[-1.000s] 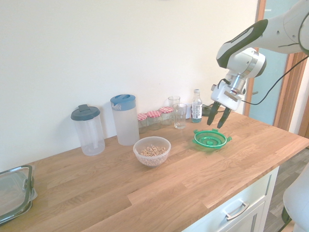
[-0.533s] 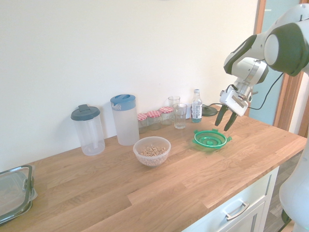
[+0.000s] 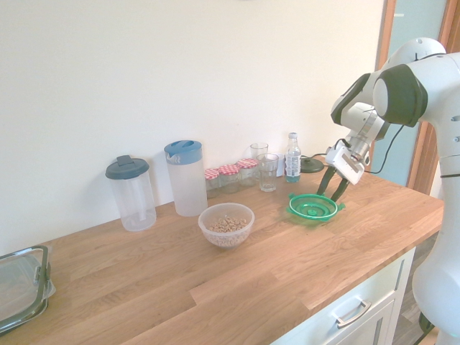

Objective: Cover the lid of food container

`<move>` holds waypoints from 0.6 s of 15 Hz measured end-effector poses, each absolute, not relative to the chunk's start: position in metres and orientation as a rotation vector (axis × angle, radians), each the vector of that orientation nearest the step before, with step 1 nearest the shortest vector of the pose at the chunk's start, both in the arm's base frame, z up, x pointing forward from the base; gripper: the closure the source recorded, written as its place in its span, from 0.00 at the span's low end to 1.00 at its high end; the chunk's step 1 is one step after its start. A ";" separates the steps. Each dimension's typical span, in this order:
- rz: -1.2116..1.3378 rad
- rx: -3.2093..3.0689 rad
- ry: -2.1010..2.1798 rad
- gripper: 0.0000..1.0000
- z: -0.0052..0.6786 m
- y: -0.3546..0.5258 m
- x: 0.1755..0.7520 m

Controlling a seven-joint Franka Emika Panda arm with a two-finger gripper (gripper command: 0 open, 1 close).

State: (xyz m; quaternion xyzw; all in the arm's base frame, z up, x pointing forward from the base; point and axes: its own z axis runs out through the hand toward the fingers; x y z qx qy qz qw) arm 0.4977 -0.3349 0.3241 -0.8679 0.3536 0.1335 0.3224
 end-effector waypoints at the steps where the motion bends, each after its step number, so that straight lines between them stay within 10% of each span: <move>1: 0.362 -2.273 0.915 0.00 0.323 -0.330 0.500; 3: 0.386 -2.257 0.898 0.00 0.321 -0.323 0.502; 4: 0.394 -2.250 0.894 1.00 0.319 -0.320 0.503; 9: 0.427 -2.228 0.891 1.00 0.310 -0.313 0.506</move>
